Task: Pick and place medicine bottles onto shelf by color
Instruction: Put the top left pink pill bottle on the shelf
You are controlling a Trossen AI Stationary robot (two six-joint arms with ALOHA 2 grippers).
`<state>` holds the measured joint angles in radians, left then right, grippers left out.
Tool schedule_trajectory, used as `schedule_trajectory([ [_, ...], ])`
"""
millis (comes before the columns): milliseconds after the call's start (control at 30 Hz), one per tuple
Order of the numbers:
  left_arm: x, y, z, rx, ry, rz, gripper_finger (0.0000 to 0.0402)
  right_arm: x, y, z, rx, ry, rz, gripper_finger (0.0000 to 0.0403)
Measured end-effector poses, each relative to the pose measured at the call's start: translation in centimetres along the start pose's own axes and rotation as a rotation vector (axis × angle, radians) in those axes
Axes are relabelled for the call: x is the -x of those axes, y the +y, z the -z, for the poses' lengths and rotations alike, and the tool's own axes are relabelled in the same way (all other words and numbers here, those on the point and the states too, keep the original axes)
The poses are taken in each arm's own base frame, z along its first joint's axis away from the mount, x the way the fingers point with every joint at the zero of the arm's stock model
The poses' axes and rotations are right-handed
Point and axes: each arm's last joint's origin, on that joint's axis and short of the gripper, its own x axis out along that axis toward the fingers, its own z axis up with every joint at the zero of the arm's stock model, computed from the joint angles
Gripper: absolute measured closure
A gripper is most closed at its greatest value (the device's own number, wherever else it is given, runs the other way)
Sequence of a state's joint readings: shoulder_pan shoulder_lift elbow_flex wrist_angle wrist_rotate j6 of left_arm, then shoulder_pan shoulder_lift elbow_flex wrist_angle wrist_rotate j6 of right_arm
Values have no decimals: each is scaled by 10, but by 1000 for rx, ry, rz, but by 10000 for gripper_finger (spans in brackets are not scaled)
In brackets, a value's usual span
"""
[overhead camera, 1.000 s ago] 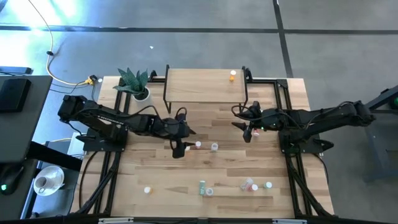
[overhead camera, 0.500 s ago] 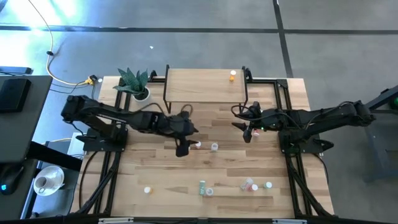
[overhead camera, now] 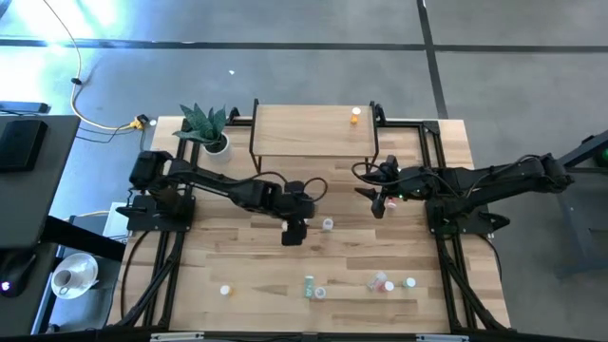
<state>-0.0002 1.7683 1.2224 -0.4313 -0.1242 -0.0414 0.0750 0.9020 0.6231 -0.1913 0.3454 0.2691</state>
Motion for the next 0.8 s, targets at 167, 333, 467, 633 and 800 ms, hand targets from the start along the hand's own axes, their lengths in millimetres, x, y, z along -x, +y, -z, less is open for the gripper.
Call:
schedule_trajectory([
  [167,-2,0,2,16,20,-2,177,0,0,1,3,7,2,214],
  [333,-2,0,2,31,22,-13,177,0,0,1,3,7,2,214],
  [467,-2,0,2,32,21,-19,177,0,0,1,1,6,2,214],
  [633,-6,0,3,56,23,-20,177,0,0,1,2,7,2,214],
  [800,-16,-1,5,54,45,-22,177,0,0,1,1,7,2,214],
])
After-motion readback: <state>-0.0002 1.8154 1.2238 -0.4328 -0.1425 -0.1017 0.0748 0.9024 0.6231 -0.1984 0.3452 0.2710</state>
